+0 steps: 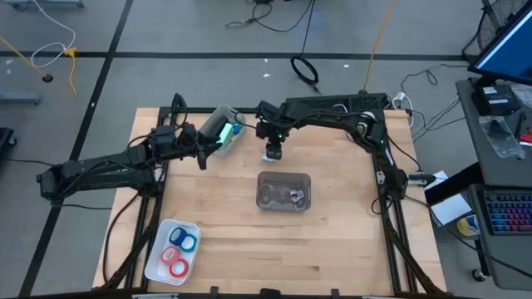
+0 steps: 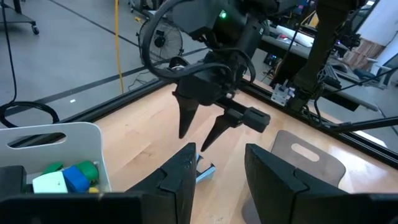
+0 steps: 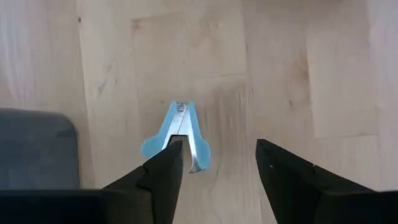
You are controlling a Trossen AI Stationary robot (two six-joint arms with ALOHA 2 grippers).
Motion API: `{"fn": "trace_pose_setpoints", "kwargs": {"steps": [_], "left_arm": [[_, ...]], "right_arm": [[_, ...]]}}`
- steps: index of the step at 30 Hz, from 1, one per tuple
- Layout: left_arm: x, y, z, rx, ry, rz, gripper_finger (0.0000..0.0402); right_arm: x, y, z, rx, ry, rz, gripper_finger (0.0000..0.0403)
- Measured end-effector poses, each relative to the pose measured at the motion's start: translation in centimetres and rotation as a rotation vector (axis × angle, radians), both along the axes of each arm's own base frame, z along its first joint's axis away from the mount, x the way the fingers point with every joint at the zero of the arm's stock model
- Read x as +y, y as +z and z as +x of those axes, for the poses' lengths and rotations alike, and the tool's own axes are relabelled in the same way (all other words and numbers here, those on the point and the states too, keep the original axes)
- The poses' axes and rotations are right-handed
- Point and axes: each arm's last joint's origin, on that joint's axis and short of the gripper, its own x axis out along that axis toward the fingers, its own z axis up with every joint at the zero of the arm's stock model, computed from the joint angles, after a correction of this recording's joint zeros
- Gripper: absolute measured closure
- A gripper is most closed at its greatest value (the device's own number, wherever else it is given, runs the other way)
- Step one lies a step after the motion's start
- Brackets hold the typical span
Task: Pick and place Stapler, Stapler remover, tape
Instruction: Put the blue staple remover into the black bin
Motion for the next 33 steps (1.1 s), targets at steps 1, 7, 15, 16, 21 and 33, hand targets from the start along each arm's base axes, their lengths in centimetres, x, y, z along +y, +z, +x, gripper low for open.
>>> {"fn": "trace_pose_setpoints", "kwargs": {"steps": [1, 7, 15, 16, 21, 33], "left_arm": [[0.0, 0.0, 0.0, 0.000, 0.000, 0.000, 0.0265], [0.0, 0.0, 0.0, 0.002, 0.007, 0.007, 0.0266], [0.0, 0.0, 0.0, 0.001, 0.008, 0.004, 0.0266], [0.0, 0.0, 0.0, 0.001, 0.008, 0.004, 0.0265], [0.0, 0.0, 0.0, 0.001, 0.008, 0.004, 0.0266], [0.0, 0.0, 0.0, 0.001, 0.009, 0.004, 0.0266]], "right_arm": [[0.0, 0.1, 0.0, -0.002, -0.001, 0.000, 0.0202], [-0.3, -0.5, 0.1, -0.001, -0.028, 0.020, 0.0196], [-0.8, -2.4, 0.1, 0.027, -0.057, 0.143, 0.0201], [-0.8, -2.4, 0.1, 0.029, -0.057, 0.145, 0.0201], [-0.5, -2.3, 0.4, 0.009, -0.050, 0.134, 0.0207], [0.4, -3.9, 1.2, 0.055, -0.059, 0.082, 0.0279]]}}
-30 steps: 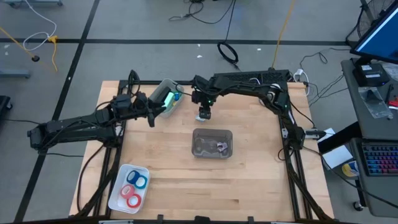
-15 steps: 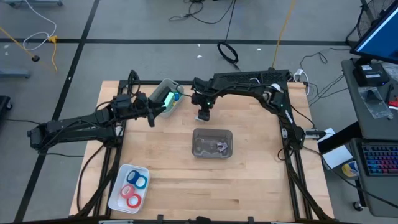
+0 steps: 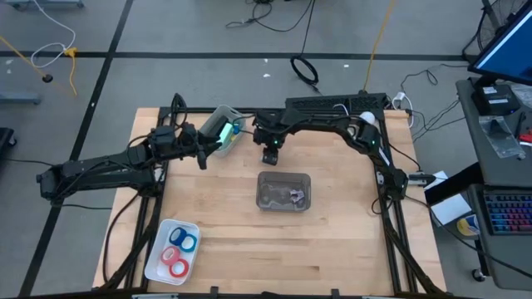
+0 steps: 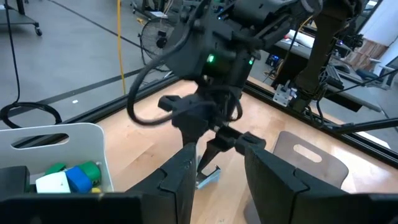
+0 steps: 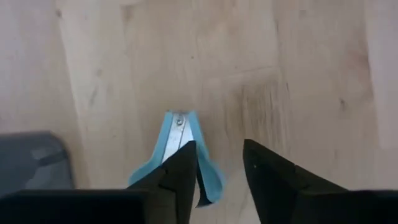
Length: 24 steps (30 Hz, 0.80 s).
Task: Pick and place Stapler, Stapler remover, tape
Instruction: Put the blue staple remover into the black bin
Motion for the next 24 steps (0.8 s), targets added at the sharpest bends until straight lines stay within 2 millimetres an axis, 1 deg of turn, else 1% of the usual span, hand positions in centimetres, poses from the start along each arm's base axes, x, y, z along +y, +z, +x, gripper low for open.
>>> {"fn": "trace_pose_setpoints", "kwargs": {"steps": [11, 24], "left_arm": [[-0.01, -0.01, 0.00, 0.001, 0.000, -0.001, 0.0266], [0.00, -0.02, 0.00, 0.003, -0.001, 0.002, 0.0266]], "right_arm": [[0.02, -0.10, 0.02, 0.000, 0.000, 0.004, 0.0393], [-0.01, -0.15, 0.00, 0.004, -0.012, 0.004, 0.0402]]}}
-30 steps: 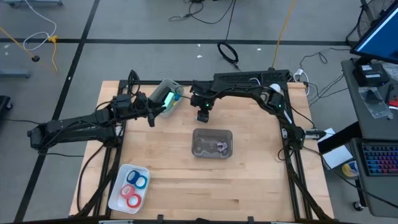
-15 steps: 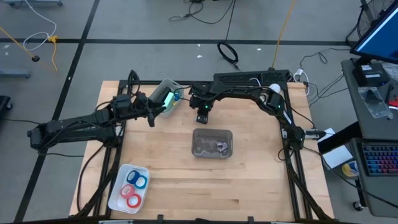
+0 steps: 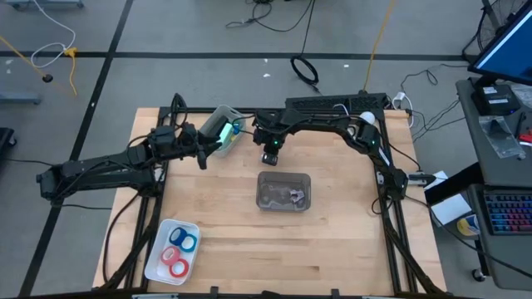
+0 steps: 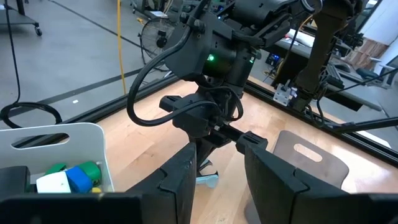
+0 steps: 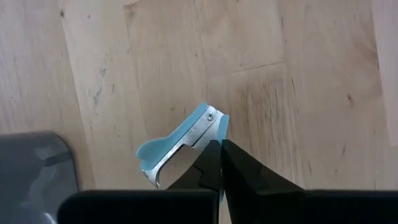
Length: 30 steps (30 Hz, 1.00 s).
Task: Pick and place Stapler, Stapler remover, tape
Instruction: Put the blue staple remover into the black bin
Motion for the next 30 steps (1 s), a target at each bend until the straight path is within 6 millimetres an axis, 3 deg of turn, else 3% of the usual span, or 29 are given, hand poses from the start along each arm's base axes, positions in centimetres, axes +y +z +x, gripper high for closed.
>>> {"fn": "trace_pose_setpoints", "kwargs": {"steps": [17, 30], "left_arm": [[0.0, 0.0, 0.0, 0.000, 0.000, 0.000, 0.0265], [0.0, 0.0, 0.0, 0.001, -0.001, 0.002, 0.0266]], "right_arm": [[-0.1, 0.2, 0.0, -0.007, -0.016, 0.003, 0.0402], [-0.2, 3.9, -1.5, -0.029, -0.025, -0.007, 0.0402]]}}
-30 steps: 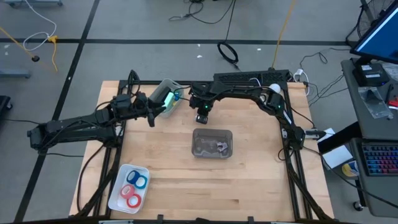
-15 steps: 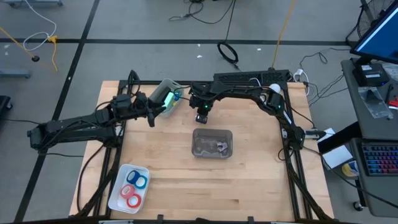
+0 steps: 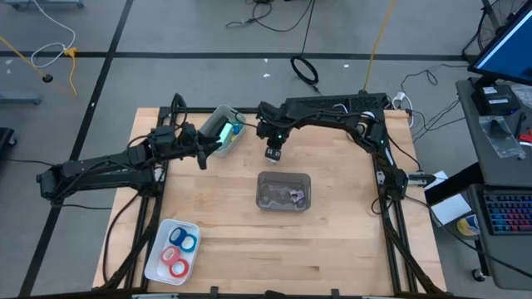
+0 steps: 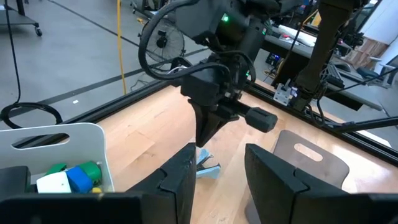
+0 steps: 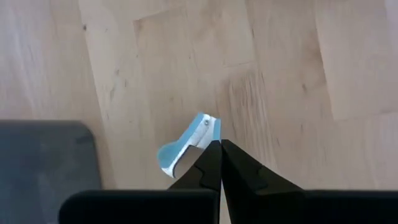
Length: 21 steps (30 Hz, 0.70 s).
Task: Pick and place Stapler, Stapler remover, tape
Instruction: Put the blue staple remover into the black bin
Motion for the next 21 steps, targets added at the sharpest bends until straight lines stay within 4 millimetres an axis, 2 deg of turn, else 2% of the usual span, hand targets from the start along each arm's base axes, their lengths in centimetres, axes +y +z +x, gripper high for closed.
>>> {"fn": "trace_pose_setpoints", "kwargs": {"steps": [5, 8, 12, 17, 21], "left_arm": [[0.0, 0.0, 0.0, 0.000, -0.001, 0.001, 0.0265], [0.0, 0.0, 0.0, 0.001, -0.001, 0.001, 0.0265], [0.0, 0.0, 0.0, 0.003, -0.002, 0.006, 0.0265], [0.0, 0.0, 0.0, 0.006, -0.005, 0.017, 0.0266], [0.0, 0.0, 0.0, 0.006, -0.005, 0.016, 0.0266]], "right_arm": [[0.1, 0.0, -0.3, 0.025, 0.045, -0.008, 0.0402], [0.3, -0.2, -0.8, 0.071, 0.100, -0.003, 0.0387], [0.3, -0.3, -1.0, 0.110, 0.109, -0.037, 0.0343], [-0.1, -0.2, -0.7, 0.082, 0.088, -0.080, 0.0277], [-0.2, -0.5, -0.6, 0.060, 0.086, -0.079, 0.0241]]}}
